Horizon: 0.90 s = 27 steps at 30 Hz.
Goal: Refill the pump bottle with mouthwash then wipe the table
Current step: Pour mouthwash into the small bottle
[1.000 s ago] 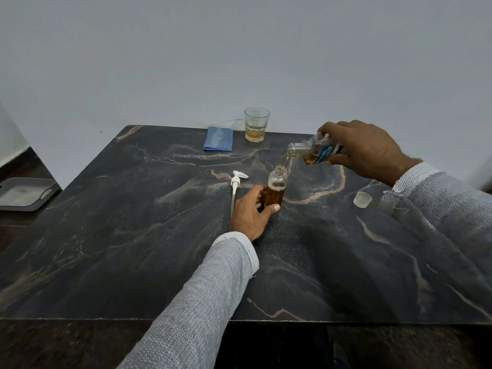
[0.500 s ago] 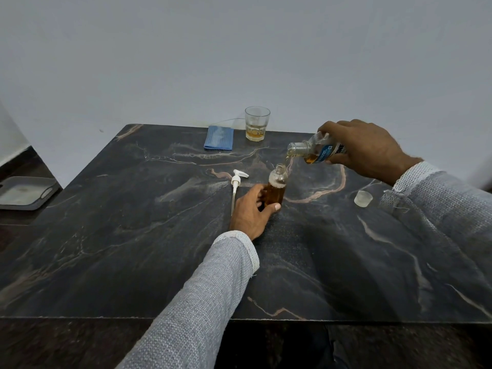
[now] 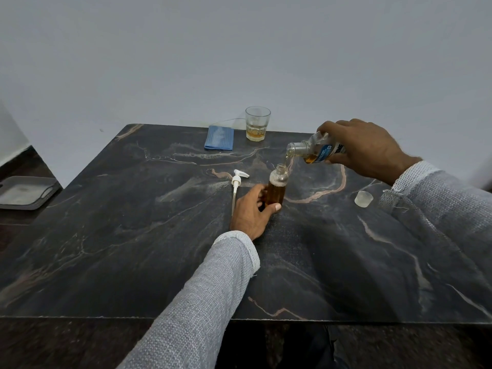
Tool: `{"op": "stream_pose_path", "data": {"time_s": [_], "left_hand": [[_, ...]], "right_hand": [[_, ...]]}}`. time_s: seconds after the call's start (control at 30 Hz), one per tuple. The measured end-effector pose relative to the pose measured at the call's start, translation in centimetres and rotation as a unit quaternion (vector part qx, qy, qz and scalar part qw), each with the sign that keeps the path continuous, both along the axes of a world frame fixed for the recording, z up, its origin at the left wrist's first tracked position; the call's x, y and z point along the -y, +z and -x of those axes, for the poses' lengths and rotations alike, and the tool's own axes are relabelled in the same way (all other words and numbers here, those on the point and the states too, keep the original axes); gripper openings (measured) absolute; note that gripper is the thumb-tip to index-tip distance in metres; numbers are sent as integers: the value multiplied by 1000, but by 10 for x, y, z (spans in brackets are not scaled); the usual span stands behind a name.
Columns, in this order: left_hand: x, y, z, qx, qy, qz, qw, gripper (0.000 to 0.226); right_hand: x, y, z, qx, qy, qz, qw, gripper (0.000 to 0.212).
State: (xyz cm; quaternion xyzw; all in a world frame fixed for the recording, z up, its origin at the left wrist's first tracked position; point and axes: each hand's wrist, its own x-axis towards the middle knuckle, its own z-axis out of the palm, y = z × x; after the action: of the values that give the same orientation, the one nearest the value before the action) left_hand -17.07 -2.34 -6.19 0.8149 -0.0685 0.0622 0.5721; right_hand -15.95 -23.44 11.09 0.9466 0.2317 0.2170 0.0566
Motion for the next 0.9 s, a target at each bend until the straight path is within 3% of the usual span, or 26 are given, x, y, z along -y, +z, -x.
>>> {"op": "stream_pose_path", "data": {"time_s": [0.53,0.67,0.9], "left_hand": [[0,1,1,-5,-1,-2,1000,52],[0,1,0,-10,-2,1,1000,54],[0,-1,-2,-11,-2,10,1000,50]], "right_hand": [[-3,-7,0,-19,-4,-28,999,54],[-3,-25,0,-117,-44,-177,976,56],[10,-53,6,-225,-35,-461,858,55]]}}
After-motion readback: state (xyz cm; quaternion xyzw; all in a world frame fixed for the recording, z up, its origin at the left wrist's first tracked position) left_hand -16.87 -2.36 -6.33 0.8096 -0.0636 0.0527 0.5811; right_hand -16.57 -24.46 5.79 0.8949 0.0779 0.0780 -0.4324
